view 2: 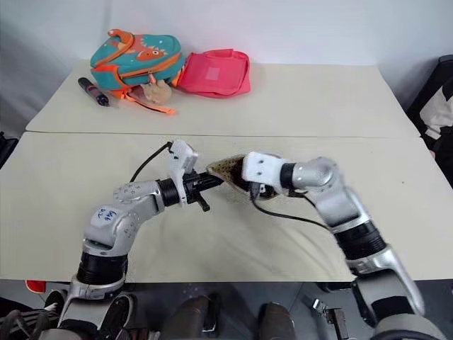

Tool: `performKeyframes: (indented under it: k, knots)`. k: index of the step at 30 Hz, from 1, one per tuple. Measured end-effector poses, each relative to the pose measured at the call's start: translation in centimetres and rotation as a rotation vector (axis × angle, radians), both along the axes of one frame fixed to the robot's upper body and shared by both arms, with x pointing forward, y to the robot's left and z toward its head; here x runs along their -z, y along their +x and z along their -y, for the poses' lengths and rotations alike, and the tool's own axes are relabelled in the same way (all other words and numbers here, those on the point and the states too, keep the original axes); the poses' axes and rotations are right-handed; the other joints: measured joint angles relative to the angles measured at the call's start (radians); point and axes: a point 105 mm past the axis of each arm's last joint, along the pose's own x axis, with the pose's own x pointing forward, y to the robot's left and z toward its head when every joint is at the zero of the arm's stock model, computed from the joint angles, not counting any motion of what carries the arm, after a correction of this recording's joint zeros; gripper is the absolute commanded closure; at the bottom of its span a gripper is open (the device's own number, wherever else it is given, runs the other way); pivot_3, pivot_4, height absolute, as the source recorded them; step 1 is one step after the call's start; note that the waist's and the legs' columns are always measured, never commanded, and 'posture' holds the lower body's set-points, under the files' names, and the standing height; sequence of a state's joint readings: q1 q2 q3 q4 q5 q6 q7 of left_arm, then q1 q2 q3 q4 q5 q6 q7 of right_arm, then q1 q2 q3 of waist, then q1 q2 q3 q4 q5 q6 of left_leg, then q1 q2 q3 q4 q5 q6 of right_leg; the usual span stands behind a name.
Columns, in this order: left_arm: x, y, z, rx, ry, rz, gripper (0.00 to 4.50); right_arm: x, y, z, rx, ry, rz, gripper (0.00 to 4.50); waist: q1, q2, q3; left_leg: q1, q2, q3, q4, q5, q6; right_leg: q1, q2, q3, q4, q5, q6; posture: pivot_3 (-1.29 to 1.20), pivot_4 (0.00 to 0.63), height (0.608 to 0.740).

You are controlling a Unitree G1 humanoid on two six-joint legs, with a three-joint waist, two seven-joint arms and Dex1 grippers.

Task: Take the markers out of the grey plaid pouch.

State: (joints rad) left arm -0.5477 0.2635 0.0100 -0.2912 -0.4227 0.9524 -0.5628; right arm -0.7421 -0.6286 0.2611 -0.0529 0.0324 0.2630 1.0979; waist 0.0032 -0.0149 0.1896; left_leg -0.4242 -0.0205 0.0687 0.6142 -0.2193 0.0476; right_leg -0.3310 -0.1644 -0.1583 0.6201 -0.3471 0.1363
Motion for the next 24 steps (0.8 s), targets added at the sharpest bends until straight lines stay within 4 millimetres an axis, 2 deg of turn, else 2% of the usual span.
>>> performKeyframes:
  k: [3,5,16,20,22,24]
  knots:
    - [-0.6,-0.6,0.4,0.039,-0.082,-0.101,4.5,-2.2,-1.5,0.2,-0.061,0.04,-0.082,1.63,-0.001,0.0,0.0,0.003,0.0,-0.003,0.0,0.0,0.0,0.005,0.0,0.0,-0.002,0.0,0.0,0.0,0.15,0.74]
    - [-0.4,-0.9,0.5,0.047,-0.112,-0.171,4.5,-2.6,-2.0,0.2,-0.075,0.059,-0.135,1.63,-0.002,0.0,0.0,0.002,0.0,-0.004,0.0,0.0,0.0,0.005,0.0,0.0,-0.002,0.0,0.0,0.0,0.15,0.74]
    - [1.5,-1.7,2.4,0.014,-0.177,-0.412,4.5,-1.7,-2.5,1.5,-0.076,-0.087,-0.176,1.63,0.021,-0.001,0.0,0.002,0.0,-0.004,0.0,0.0,0.0,0.005,0.0,0.0,-0.004,0.0,0.0,0.0,0.15,0.74]
    - [2.4,-1.8,2.1,-0.008,-0.149,-0.441,4.5,-1.2,-2.7,1.7,-0.082,-0.134,-0.201,0.75,0.021,-0.001,0.0,0.002,0.0,-0.003,0.0,-0.001,0.0,0.005,0.0,0.0,-0.004,0.0,0.0,0.0,0.15,0.74]
    - [2.5,-1.9,2.2,-0.007,-0.149,-0.445,4.5,-0.4,-2.8,1.7,-0.091,-0.188,-0.197,0.02,0.021,-0.001,0.0,0.002,0.0,-0.003,0.0,-0.001,-0.001,0.006,0.0,0.0,-0.005,0.0,0.0,0.0,0.15,0.74]
    - [2.5,-1.9,2.2,-0.011,-0.147,-0.446,4.5,0.1,-2.7,1.7,-0.094,-0.227,-0.183,0.02,0.022,-0.001,0.0,0.002,0.0,-0.003,0.0,-0.001,-0.001,0.006,0.0,0.0,-0.006,0.0,0.0,0.0,0.15,0.74]
